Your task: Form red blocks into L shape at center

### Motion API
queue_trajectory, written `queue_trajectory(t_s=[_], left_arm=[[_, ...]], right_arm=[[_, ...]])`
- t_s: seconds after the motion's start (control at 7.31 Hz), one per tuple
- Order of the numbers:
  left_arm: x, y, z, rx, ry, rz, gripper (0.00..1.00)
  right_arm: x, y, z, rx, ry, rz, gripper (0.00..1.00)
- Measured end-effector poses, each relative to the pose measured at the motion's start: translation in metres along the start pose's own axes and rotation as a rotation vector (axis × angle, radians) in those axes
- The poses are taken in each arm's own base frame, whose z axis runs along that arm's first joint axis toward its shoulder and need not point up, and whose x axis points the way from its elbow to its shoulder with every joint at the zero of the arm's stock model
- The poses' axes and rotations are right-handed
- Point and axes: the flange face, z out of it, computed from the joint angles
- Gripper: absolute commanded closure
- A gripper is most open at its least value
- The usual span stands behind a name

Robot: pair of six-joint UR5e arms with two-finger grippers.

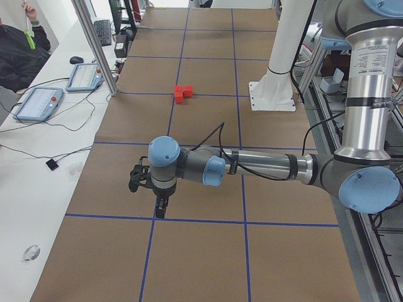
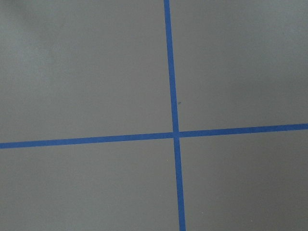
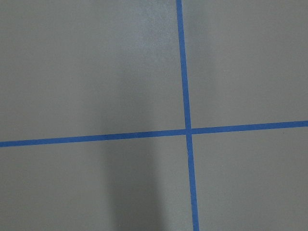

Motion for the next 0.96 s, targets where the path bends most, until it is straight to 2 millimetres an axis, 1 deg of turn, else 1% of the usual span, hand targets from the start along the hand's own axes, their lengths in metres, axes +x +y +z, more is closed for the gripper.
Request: queue_trajectory(t_s=[0.41,0.82,0.96], left_arm=[[0.0,0.002,0.0,-0.009,0.0,-0.009,0.0],[-0.001,0.002,0.001,-0.009,-0.002,-0.009,0.0],[-0.001,0.002,0.001,-0.01,-0.002,-0.009,0.0]], right_arm=[[0.002,0.001,0.001,-0.007,0.0,0.014,0.01],[0.015,0.01,0.011,-0.024,0.011,0.031,0.01],[0.017,0.011,0.013,-0.027,0.012,0.033,0.01]])
